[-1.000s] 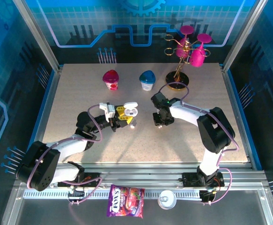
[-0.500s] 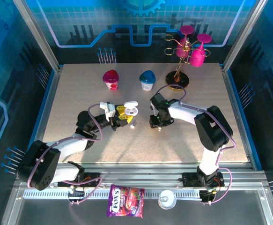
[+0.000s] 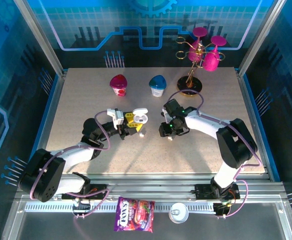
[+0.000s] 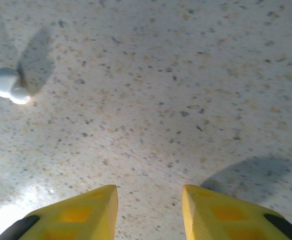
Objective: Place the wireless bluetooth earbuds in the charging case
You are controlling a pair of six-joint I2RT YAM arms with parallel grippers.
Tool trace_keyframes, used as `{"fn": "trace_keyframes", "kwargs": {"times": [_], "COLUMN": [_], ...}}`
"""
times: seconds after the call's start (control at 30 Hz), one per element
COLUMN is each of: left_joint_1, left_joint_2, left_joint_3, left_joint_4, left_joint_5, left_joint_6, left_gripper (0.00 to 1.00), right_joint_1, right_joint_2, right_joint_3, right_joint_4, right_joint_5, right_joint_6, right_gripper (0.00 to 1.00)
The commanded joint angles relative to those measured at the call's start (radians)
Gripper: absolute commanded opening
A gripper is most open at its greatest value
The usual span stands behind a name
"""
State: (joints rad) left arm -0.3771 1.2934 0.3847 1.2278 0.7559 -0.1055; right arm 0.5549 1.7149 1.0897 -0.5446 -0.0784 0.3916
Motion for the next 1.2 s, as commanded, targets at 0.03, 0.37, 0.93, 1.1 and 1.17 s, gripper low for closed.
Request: {"fn": "trace_keyframes", "kwargs": {"times": [0.03, 0.37, 0.93, 1.1, 1.17], "left_joint_1": [-0.006, -0.006, -0.015, -0.017, -0.018], "left_joint_2": [0.014, 0.004, 0.011, 0.012, 0.012], "left_joint_3": [0.031, 0.036, 0.044, 0.043, 0.042], "left_joint_4": [0.044, 0.030, 0.029, 0.028, 0.028], "left_joint_5": [0.013, 0.013, 0.014, 0.014, 0.013], "left_joint_6": [-0.015, -0.011, -0.013, -0.013, -0.012], "left_gripper": [0.30, 0.30, 0.30, 0.30, 0.30], "right_joint_1": [0.001, 0.008, -0.012, -0.020, -0.024], "right_joint_2": [0.064, 0.128, 0.056, 0.037, 0.030], "right_joint_3": [0.079, 0.081, -0.035, -0.055, -0.063], "right_joint_4": [-0.082, -0.092, -0.078, -0.078, -0.084], "right_joint_5": [0.100, 0.067, -0.024, -0.033, -0.031], "right_joint_6": [-0.010, -0.046, -0.067, -0.074, -0.074], "right_gripper": [0.40, 0.41, 0.41, 0.41, 0.41]}}
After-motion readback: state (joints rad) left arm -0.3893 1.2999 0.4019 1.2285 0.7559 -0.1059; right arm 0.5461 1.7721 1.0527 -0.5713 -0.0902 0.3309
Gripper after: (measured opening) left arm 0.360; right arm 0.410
